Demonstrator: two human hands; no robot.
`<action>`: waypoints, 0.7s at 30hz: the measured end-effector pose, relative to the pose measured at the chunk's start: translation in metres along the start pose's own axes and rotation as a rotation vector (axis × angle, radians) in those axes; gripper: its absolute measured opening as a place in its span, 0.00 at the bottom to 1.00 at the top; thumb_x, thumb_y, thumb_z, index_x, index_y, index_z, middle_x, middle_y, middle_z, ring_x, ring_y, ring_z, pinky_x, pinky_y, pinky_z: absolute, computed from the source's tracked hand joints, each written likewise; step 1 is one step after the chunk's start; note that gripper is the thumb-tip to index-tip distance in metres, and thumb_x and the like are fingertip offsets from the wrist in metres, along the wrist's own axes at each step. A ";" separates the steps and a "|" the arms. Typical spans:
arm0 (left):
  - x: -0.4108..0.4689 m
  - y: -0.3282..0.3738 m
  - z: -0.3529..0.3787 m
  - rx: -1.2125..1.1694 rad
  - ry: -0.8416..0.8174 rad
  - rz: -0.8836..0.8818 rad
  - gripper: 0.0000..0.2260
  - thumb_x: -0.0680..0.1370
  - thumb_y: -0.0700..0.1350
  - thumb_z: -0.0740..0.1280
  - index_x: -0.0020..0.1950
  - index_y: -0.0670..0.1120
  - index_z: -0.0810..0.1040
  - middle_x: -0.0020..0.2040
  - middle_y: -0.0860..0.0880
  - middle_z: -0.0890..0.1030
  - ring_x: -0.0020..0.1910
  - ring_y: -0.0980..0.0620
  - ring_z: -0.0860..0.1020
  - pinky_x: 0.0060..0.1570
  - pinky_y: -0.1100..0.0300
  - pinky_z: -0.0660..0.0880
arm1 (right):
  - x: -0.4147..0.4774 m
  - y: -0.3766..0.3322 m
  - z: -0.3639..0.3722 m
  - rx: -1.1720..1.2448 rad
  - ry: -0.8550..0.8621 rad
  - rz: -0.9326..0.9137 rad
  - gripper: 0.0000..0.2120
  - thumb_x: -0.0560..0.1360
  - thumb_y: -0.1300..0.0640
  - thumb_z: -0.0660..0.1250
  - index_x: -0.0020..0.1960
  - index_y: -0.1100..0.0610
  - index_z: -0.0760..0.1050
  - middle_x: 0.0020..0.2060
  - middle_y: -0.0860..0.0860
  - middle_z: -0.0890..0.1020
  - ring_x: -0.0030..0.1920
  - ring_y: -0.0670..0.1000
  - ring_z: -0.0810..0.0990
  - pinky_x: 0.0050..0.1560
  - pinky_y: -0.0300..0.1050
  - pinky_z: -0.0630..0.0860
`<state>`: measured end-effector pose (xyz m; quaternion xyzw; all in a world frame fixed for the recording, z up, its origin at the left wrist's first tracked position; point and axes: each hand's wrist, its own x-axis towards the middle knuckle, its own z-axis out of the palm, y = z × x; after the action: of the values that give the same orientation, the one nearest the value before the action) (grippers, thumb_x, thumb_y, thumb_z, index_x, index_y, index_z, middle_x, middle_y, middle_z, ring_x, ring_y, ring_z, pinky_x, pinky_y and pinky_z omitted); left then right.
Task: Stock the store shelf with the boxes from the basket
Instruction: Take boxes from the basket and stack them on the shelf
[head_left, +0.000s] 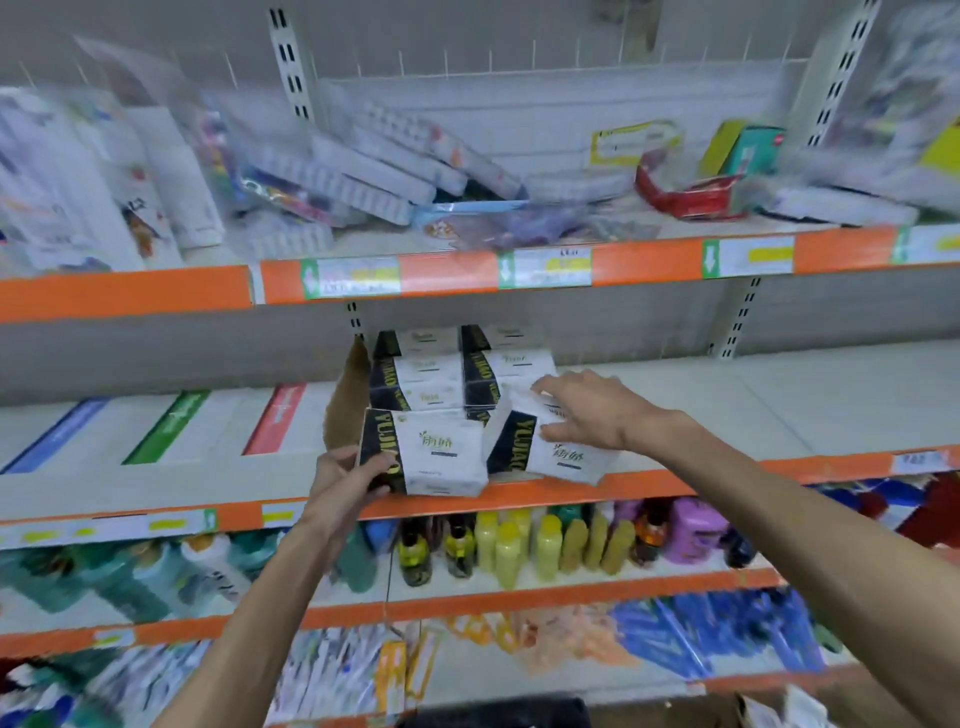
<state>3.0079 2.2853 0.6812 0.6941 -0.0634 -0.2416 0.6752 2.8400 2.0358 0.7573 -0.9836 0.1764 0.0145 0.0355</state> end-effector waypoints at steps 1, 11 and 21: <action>0.007 0.002 0.001 -0.018 0.016 -0.010 0.13 0.76 0.39 0.71 0.58 0.40 0.72 0.52 0.42 0.81 0.51 0.48 0.81 0.38 0.62 0.78 | 0.008 -0.001 -0.001 -0.021 0.004 -0.003 0.25 0.76 0.43 0.64 0.70 0.50 0.64 0.60 0.56 0.74 0.61 0.60 0.72 0.56 0.56 0.69; 0.080 -0.013 0.029 0.003 0.165 0.026 0.04 0.81 0.39 0.63 0.54 0.40 0.71 0.50 0.44 0.78 0.47 0.50 0.79 0.33 0.68 0.78 | 0.092 0.022 0.035 0.245 0.049 -0.001 0.22 0.81 0.55 0.59 0.75 0.50 0.62 0.69 0.56 0.70 0.69 0.58 0.61 0.66 0.58 0.63; 0.084 -0.025 0.016 0.413 0.078 0.005 0.26 0.74 0.49 0.73 0.64 0.35 0.70 0.63 0.36 0.75 0.63 0.37 0.74 0.63 0.43 0.73 | 0.062 0.023 0.091 0.073 -0.023 0.063 0.37 0.76 0.46 0.66 0.77 0.44 0.49 0.78 0.46 0.49 0.77 0.56 0.45 0.72 0.68 0.51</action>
<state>3.0688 2.2379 0.6366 0.8265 -0.0868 -0.1948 0.5210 2.8883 1.9999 0.6623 -0.9753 0.2073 0.0205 0.0730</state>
